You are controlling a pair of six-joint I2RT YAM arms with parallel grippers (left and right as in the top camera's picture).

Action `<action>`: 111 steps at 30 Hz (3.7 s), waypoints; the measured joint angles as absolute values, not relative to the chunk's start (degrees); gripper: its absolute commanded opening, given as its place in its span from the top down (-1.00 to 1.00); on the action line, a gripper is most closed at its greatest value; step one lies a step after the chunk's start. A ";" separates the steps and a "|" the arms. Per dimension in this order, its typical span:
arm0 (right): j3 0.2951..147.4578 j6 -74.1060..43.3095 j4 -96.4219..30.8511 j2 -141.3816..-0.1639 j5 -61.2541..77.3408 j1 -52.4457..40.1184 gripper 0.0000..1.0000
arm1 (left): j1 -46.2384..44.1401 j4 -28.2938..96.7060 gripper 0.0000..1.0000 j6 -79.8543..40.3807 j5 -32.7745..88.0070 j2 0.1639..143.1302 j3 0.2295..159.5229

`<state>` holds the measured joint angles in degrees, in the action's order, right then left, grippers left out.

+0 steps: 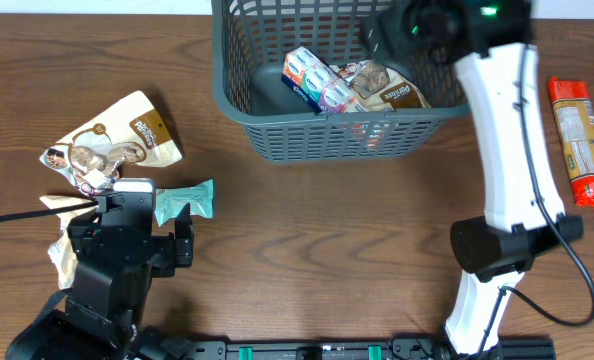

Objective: Pack container
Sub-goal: 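Release the pouch into the basket and withdraw right gripper, then reach right gripper to the orange-capped spaghetti pack and grasp it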

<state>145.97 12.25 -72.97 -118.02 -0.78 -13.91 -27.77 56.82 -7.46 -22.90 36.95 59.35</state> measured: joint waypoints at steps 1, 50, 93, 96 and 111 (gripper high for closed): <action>149.88 11.84 -73.84 -118.02 -1.96 -13.67 -0.99 | -27.77 56.82 -0.97 -7.46 -22.90 36.95 59.35; 114.93 38.94 -68.86 -120.57 -1.56 39.53 -0.98 | -27.77 56.82 -0.97 -7.46 -22.90 36.95 59.35; 114.91 31.44 -51.31 -136.35 2.81 39.07 -0.99 | -27.77 56.82 -0.97 -7.46 -22.92 36.95 59.35; 114.91 31.46 -51.37 -136.35 2.50 39.75 -0.99 | -27.77 56.82 -0.97 -7.46 -22.92 36.95 59.35; 114.91 32.60 -51.48 -136.35 4.89 42.89 -0.99 | -27.77 56.82 -0.97 -7.46 -22.90 36.95 59.35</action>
<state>114.91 32.60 -51.48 -136.35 4.89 42.89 -27.77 56.82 -7.46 -22.90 36.95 59.35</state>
